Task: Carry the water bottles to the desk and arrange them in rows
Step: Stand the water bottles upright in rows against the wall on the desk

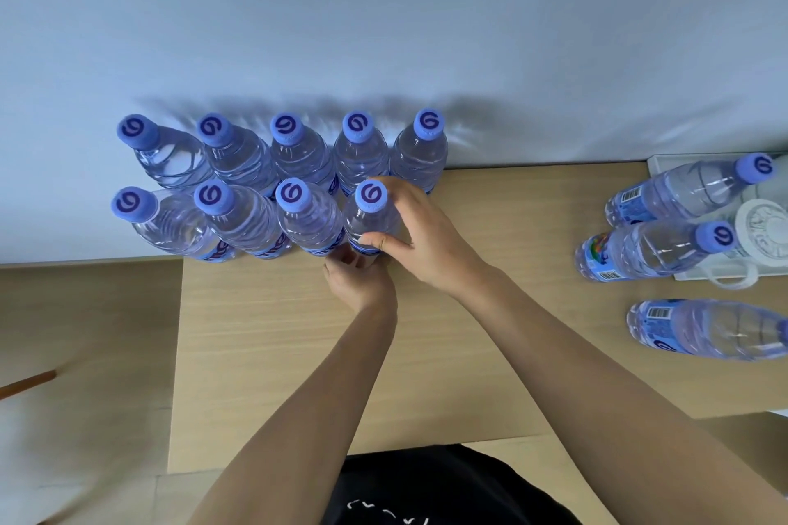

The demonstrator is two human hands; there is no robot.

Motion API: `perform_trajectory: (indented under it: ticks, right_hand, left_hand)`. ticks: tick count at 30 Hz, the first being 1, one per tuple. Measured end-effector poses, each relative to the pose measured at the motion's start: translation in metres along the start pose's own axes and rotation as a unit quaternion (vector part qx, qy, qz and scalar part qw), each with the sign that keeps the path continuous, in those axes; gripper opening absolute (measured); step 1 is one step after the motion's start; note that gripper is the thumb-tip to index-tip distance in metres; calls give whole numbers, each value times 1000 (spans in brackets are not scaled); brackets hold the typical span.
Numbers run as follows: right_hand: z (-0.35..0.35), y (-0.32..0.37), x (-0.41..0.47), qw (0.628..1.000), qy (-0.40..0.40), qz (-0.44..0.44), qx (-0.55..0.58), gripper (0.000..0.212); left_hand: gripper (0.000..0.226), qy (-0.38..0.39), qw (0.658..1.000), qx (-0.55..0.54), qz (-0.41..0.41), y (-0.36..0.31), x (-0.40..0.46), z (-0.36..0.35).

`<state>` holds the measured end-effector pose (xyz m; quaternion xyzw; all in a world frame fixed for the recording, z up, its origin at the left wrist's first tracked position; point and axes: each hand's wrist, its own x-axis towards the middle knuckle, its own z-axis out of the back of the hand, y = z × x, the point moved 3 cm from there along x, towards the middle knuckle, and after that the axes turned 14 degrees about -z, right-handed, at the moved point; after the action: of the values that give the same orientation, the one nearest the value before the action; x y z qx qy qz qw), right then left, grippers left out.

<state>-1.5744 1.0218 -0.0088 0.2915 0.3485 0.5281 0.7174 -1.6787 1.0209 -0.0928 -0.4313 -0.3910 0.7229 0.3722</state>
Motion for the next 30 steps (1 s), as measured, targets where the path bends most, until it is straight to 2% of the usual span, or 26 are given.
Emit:
perform_trajectory:
  ticks: [4,13,17,22,30]
  right_hand:
    - [0,-2,2,999,-33,-4,-1,57]
    - [-2,0,1,999,-36,-21,14,68]
    - [-3,-1,-5,995,-57,-59,53,78]
    - [-1,-4,-23,983,-117,-111,85,75]
    - [14,-16,-81,952,-213,-189,109,65]
  left_hand:
    - [36,-8,1000,7,12,-3,2,-2]
    - [43,33,999,22,-13,-7,-2,3]
    - [55,106,994,25,-25,-8,-9,11]
    - [58,204,978,20,-35,-6,-21,30]
    - [56,388,907,53,-157,-18,-43,59]
